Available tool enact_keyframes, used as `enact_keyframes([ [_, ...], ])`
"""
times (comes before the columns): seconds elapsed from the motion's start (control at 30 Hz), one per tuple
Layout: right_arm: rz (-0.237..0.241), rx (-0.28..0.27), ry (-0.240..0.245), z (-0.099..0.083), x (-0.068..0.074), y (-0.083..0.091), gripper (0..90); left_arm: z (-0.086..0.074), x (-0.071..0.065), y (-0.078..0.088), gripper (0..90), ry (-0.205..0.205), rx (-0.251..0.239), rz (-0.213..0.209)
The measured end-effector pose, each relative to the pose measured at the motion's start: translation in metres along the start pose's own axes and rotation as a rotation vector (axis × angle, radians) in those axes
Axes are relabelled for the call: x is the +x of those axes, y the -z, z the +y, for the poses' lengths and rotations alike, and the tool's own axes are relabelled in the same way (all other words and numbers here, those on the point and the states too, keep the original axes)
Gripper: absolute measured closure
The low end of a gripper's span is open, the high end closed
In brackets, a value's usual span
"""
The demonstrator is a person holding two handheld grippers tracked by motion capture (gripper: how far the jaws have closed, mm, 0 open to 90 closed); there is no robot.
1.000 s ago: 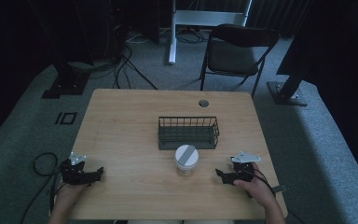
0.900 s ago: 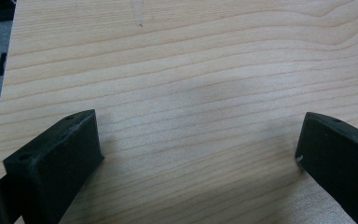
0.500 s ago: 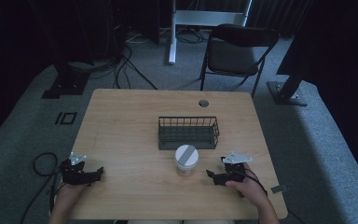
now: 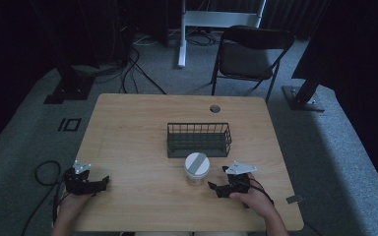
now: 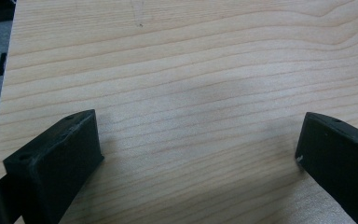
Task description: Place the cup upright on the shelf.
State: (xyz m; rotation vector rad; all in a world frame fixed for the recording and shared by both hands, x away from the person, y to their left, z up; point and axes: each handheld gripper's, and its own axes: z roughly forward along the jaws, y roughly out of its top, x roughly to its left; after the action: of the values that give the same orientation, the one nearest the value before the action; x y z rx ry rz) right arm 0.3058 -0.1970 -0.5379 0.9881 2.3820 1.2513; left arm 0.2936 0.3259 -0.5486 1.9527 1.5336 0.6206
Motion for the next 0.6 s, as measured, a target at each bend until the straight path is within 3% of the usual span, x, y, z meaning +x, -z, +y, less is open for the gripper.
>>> enact_keyframes([
  [0.6,0.075,-0.072,0.015,0.011,0.018,-0.008,11.9,0.000,0.000,0.000,0.1,0.001,0.000,0.000],
])
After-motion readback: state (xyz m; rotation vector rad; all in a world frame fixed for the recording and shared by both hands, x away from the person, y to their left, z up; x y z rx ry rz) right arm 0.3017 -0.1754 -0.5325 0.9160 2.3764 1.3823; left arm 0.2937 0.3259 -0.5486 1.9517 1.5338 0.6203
